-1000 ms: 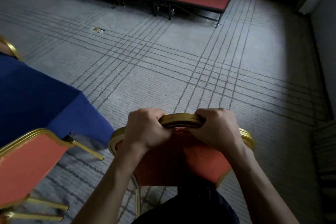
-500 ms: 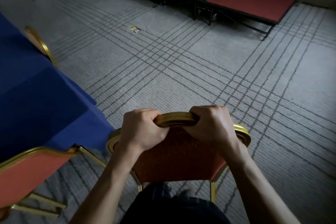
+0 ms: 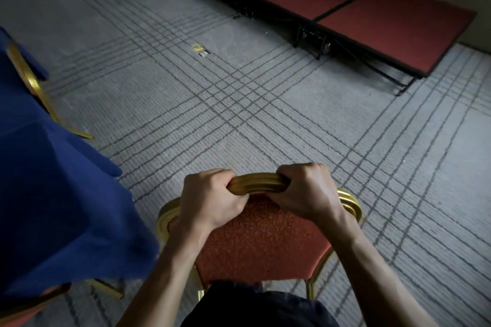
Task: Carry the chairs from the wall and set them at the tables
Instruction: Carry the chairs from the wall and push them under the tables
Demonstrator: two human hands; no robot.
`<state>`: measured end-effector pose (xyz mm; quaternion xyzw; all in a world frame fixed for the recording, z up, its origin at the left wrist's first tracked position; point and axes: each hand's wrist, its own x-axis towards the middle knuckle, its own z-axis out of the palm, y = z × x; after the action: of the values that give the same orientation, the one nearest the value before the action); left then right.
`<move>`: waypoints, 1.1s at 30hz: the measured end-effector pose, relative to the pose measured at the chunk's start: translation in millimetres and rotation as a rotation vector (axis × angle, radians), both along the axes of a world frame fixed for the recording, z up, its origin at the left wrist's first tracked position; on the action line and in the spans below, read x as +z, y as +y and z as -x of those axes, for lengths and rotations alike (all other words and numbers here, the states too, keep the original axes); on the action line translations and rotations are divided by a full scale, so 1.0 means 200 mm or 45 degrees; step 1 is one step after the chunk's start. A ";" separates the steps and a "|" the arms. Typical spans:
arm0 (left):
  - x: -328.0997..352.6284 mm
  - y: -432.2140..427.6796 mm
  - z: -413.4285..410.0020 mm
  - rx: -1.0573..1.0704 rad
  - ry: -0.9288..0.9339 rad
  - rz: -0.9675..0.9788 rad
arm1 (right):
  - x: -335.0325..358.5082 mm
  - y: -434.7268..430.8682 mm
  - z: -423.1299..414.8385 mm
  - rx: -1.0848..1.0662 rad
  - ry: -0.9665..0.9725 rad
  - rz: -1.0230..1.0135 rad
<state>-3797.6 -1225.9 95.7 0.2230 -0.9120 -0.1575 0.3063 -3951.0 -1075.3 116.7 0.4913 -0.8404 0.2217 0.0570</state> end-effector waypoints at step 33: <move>0.05 -2.12 1.36 0.610 -0.012 0.044 | 0.01 -2.64 1.67 0.742 0.022 0.018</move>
<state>-4069.9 -1650.4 106.5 0.4284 -0.8371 -0.0635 0.3343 -4284.1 -1603.6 119.3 0.7133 -0.6619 0.2304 0.0014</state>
